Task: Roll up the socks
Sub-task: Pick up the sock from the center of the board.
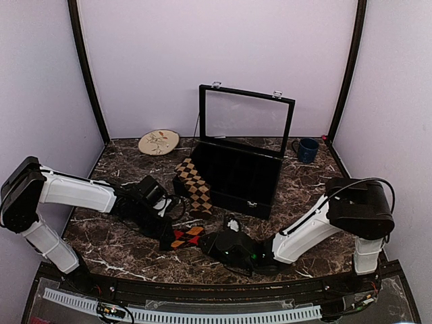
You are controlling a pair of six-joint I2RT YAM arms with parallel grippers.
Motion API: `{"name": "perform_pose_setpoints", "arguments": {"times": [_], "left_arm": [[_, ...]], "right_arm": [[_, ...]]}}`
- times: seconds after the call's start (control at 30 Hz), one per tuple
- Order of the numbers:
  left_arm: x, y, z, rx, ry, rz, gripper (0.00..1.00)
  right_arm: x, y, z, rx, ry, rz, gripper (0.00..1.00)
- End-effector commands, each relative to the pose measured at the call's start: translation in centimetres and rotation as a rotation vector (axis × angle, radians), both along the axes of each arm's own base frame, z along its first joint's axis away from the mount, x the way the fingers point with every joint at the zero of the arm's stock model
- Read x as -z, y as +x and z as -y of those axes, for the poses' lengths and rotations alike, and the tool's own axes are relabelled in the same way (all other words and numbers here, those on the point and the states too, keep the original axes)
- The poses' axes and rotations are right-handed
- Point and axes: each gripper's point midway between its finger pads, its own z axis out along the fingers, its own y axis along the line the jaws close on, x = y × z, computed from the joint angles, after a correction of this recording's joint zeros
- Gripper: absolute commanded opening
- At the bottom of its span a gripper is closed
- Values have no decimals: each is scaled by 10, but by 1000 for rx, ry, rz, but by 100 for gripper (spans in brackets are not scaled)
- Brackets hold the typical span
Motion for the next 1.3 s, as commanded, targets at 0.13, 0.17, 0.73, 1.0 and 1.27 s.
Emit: {"name": "perform_pose_setpoints", "arguments": {"times": [0.13,0.17,0.73,1.0,1.27], "left_arm": [[29,-35,-27,2,106,-138,12],[29,-36,-28,2,106,-136,12],[32,-45,-39,9,122,-138,11],[33,-46,-40,7,122,-143,11],[26,-46,-35,-1,99,-149,12]], "right_arm": [[17,-5,2,63,-31,-29,32],[16,-4,4,75,-26,-28,32],[7,0,9,150,35,-35,12],[10,0,9,128,-42,-11,1],[-9,9,-8,-42,-403,230,0]]}}
